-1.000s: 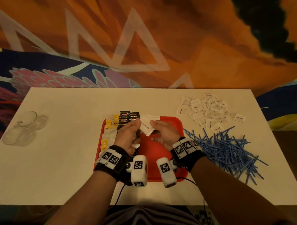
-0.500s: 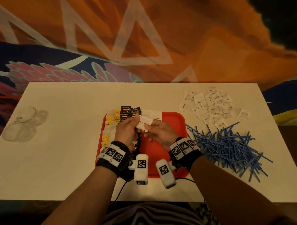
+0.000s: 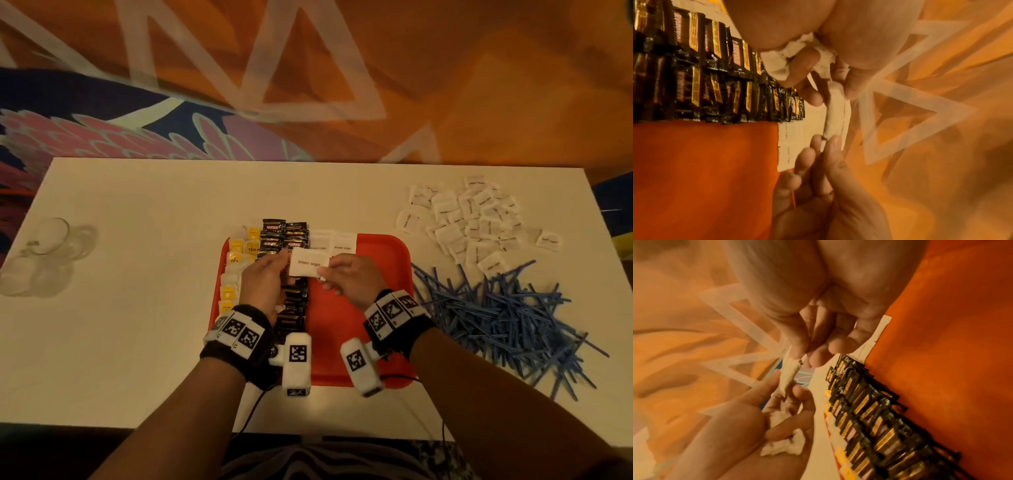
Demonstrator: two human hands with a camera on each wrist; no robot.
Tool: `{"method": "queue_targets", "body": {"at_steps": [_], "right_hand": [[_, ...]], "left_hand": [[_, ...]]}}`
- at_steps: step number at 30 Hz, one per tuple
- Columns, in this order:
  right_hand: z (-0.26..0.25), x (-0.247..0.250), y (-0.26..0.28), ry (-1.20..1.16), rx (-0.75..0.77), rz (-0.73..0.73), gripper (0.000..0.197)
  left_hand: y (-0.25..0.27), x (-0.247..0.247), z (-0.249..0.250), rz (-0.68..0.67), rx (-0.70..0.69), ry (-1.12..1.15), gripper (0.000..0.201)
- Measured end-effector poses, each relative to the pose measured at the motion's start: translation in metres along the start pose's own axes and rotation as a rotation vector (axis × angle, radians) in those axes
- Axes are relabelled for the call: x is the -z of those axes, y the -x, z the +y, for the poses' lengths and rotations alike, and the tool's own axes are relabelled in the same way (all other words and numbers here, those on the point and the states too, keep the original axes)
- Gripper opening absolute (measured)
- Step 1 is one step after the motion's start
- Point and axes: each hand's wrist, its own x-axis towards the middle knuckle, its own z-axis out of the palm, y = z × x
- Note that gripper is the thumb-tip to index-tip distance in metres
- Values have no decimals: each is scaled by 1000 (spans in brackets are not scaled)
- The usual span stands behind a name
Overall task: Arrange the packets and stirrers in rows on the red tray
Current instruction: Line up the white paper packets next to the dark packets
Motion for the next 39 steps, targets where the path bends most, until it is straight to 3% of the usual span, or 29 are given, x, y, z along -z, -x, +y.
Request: {"method": "queue_targets", "body": {"at_steps": [5,17,21,27,34,39], "right_hand": [[27,22,-37,282,-49,124,14],[45,5,-104,378,-146,195,7],[42,-2,-109,645,-122,259,18],[43,-3,-105,636,-125,339,27],[30,5,-82,602,-95,271,24],[2,-5,-39,423,122,63,18]], "left_hand": [[-14,21,-6,-43,75,-103,24],[-35,57,-11,-2,128,-42,22],[-40,62,-12,2,140,-42,23],[-42,62,-14,-13,127,-40,24],[-39,44,-8,-34,210,137,40],[-33,21,1,-88,266,354,50]]}}
